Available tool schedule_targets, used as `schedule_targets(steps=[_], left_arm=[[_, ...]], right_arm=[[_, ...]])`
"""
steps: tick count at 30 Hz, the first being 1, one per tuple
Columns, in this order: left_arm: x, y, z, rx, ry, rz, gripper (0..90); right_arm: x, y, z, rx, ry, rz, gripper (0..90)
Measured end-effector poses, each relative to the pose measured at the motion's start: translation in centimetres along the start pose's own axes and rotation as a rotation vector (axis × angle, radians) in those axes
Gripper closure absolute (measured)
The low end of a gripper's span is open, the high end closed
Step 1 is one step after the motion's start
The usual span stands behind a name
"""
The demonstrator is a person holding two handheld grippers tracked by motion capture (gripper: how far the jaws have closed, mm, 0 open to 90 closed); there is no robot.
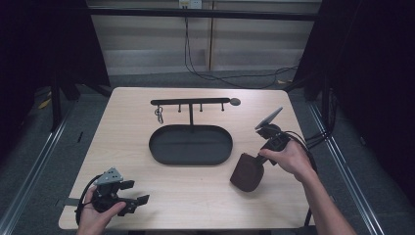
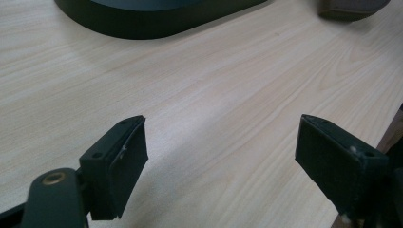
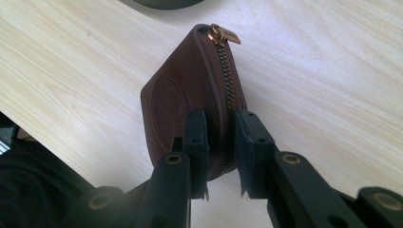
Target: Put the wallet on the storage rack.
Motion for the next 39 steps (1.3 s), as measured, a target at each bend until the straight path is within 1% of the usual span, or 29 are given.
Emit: schedule_targets(steps=[3,7,8,10,11,12,14,19,20,22,26,28,30,35,39], left_arm=[[0.0,0.0,0.0,0.004,-0.002,0.002,17.8],[0.0,0.0,0.0,0.0,-0.005,-0.004,17.8],[0.0,0.0,0.0,0.0,-0.001,0.0,17.8],[0.0,0.0,0.0,0.004,-0.003,0.002,17.8],[0.0,0.0,0.0,0.003,-0.003,0.002,17.8],[0.0,0.0,0.0,0.001,-0.001,0.002,17.8],[0.0,0.0,0.0,0.002,-0.004,-0.002,17.8],[0.0,0.0,0.0,0.004,-0.008,-0.004,17.8],[0.0,0.0,0.0,0.004,-0.008,-0.004,17.8],[0.0,0.0,0.0,0.004,-0.009,-0.003,17.8],[0.0,0.0,-0.1,0.005,-0.009,-0.001,17.8],[0.1,0.0,-0.1,0.007,-0.012,-0.005,17.8],[0.1,0.0,0.0,0.005,-0.012,-0.005,17.8],[0.0,0.1,0.0,0.009,-0.004,0.005,17.8],[0.0,0.0,0.0,0.007,-0.001,0.004,17.8]], right_arm=[[-0.2,-0.1,0.3,0.005,-0.002,0.004,76.8],[-0.6,0.0,0.8,0.018,0.001,0.002,78.1],[-0.6,0.0,0.9,0.026,-0.007,0.006,78.1],[-0.8,0.1,1.2,0.04,0.0,0.002,78.6],[-0.8,0.1,1.3,0.043,-0.009,0.006,78.8],[-0.9,0.1,1.4,0.048,0.0,0.005,79.3],[-0.8,0.1,1.7,0.044,-0.015,0.009,80.0],[-0.9,0.1,2.1,0.069,-0.03,0.011,80.9],[-1.1,0.2,2.2,0.072,-0.022,0.006,81.0],[-1.2,0.2,2.5,0.076,-0.031,0.007,81.1],[-1.8,0.3,3.0,0.089,-0.024,0.0,81.0],[-2.1,0.2,3.2,0.083,-0.036,-0.005,81.0],[-2.3,0.2,3.2,0.101,-0.044,-0.005,81.0],[-3.1,0.2,3.7,0.12,-0.041,-0.011,81.1],[-3.6,0.2,4.2,0.122,-0.023,-0.008,81.1]])
Point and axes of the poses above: each handheld gripper's, and its own axes: z roughly backward along the jaws, x roughly out of its underside, y roughly to its right, the point moved 8 cm from there along -z, roughly forward along the jaws, and after that the axes turned 11 degrees about x, right-handed, at the moved point
